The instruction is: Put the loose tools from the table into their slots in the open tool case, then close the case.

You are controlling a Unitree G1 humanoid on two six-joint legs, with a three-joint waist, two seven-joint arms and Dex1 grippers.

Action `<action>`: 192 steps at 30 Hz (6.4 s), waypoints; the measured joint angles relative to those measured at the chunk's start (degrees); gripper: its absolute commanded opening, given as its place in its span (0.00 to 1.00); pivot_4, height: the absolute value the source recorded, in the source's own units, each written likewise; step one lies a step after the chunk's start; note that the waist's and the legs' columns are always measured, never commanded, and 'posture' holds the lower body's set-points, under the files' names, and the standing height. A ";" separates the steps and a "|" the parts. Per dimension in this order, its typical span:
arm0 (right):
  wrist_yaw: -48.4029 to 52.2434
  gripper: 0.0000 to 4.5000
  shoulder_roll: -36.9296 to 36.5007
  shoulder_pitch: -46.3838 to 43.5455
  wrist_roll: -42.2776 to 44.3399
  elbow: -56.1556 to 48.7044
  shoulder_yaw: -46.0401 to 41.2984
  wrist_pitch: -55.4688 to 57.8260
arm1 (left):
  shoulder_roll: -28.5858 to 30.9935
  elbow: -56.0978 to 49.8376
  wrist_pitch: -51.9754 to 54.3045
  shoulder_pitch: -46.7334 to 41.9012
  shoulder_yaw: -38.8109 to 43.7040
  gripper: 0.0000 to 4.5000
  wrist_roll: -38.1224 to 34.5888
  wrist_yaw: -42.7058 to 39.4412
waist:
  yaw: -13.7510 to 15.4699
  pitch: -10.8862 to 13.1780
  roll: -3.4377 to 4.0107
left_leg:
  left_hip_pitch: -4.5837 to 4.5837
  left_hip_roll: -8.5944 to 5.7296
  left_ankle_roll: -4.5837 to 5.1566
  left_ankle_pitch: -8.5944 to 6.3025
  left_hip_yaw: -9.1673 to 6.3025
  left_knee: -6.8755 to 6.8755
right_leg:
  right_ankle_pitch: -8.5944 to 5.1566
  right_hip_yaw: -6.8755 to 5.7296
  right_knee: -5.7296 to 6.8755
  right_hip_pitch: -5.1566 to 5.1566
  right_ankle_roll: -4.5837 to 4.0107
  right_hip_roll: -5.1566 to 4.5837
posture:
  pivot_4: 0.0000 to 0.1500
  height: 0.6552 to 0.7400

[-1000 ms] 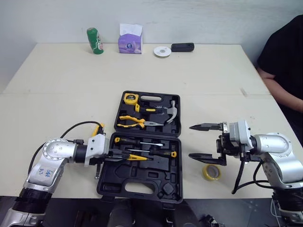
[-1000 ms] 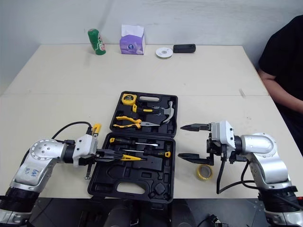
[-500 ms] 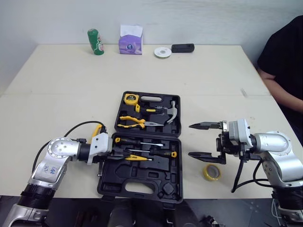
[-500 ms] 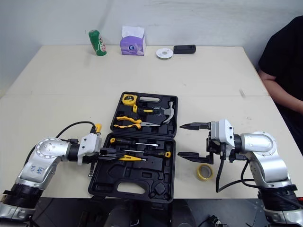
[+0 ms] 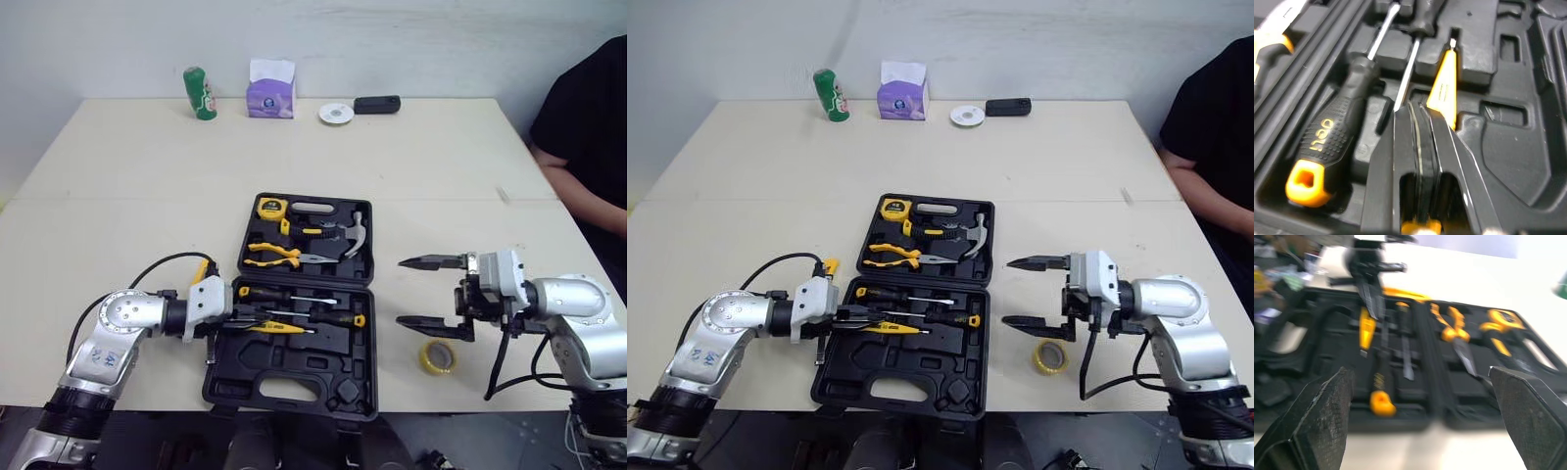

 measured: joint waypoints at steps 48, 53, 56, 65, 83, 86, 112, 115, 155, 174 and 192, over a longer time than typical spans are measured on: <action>-14.98 1.00 -5.40 -4.59 -10.02 62.52 -19.55 -30.75 | -10.52 6.40 -4.63 36.95 52.61 0.98 -7.74 32.07 | -0.03 0.68 0.30 | -0.74 -2.81 0.29 1.41 -4.23 -1.86 | -0.25 -4.96 -1.63 1.98 0.88 -3.00 | 1.00 1.00; -8.91 1.00 -2.90 -4.07 -7.01 49.85 -16.48 -25.21 | -10.90 -11.19 2.93 37.74 50.19 0.98 -10.62 34.49 | 1.53 0.70 0.34 | -0.77 -2.80 0.40 1.38 -3.92 -1.86 | -0.20 -4.74 -1.71 1.91 0.96 -2.96 | 1.00 1.00; -6.18 1.00 -1.49 -3.14 -4.35 42.46 -15.34 -22.40 | -10.64 -16.84 7.69 37.38 47.80 0.98 -11.69 35.38 | 1.52 0.71 0.35 | -0.75 -2.74 0.60 1.42 -3.86 -1.86 | -0.20 -4.66 -1.74 1.91 0.97 -2.86 | 1.00 1.00; -0.13 1.00 0.43 -1.89 3.52 20.90 -11.36 -11.67 | -6.57 -29.97 27.55 32.36 35.38 0.98 -13.93 40.17 | 1.50 0.74 0.41 | -0.69 -2.62 0.58 1.41 -3.80 -1.86 | -0.18 -4.46 -1.73 1.88 0.94 -2.66 | 1.00 1.00; 5.91 1.00 2.14 5.54 8.62 3.19 -8.11 -8.78 | -10.15 -35.99 68.62 6.71 16.20 0.98 -18.40 60.17 | 3.01 0.78 0.39 | -0.65 -2.53 0.19 1.62 -3.76 -1.82 | -0.17 -4.14 -1.70 1.85 0.92 -2.34 | 1.00 1.00; 5.39 1.00 2.13 5.86 8.99 1.03 -7.43 -6.99 | -11.32 -34.50 71.62 3.09 14.50 0.98 -17.06 62.43 | 3.08 0.81 0.35 | -0.67 -2.54 0.18 1.61 -3.75 -1.81 | -0.17 -4.12 -1.74 1.85 0.92 -2.34 | 1.00 1.00; 0.13 1.00 2.25 4.06 8.27 -5.41 -3.96 -1.30 | -16.46 -30.85 80.21 -4.79 7.96 0.98 -7.62 63.01 | 3.12 0.72 0.50 | -0.58 -2.58 0.12 1.60 -3.67 -1.81 | -0.17 -4.01 -1.76 1.88 0.93 -2.35 | 1.00 1.00; -0.07 1.00 2.25 4.07 8.15 -5.43 -3.96 -1.27 | -16.70 -30.64 78.42 -3.75 8.09 0.98 -6.76 62.46 | 3.03 0.71 0.51 | -0.49 -2.55 0.10 1.59 -3.64 -1.81 | -0.17 -3.95 -1.72 1.90 0.92 -2.33 | 1.00 1.00; 0.14 1.00 0.45 4.12 5.73 -5.65 -4.13 0.92 | 6.20 -22.38 26.56 1.61 14.80 0.28 -7.41 17.13 | 3.01 0.82 0.34 | -1.46 -2.46 0.22 1.61 -3.37 -1.71 | -0.09 -4.10 -1.70 0.91 0.87 -2.30 | 1.00 1.00; 1.39 1.00 -4.30 20.16 13.37 -19.07 -11.46 6.33 | 8.86 -27.18 34.16 -19.60 -10.74 0.28 -10.10 0.07 | 2.87 0.88 0.36 | -1.47 -2.48 0.45 1.57 -3.20 -1.24 | 0.01 -3.71 -1.56 0.96 1.08 -1.97 | 1.00 1.00; 1.32 1.00 -2.87 22.87 11.12 -18.82 -10.74 5.28 | 7.30 -24.11 27.67 -14.79 -20.02 0.28 -0.46 -0.57 | 2.98 0.89 0.34 | -1.49 -2.40 0.50 1.54 -3.20 -1.04 | 0.02 -3.59 -1.49 0.97 1.08 -1.89 | 1.00 1.00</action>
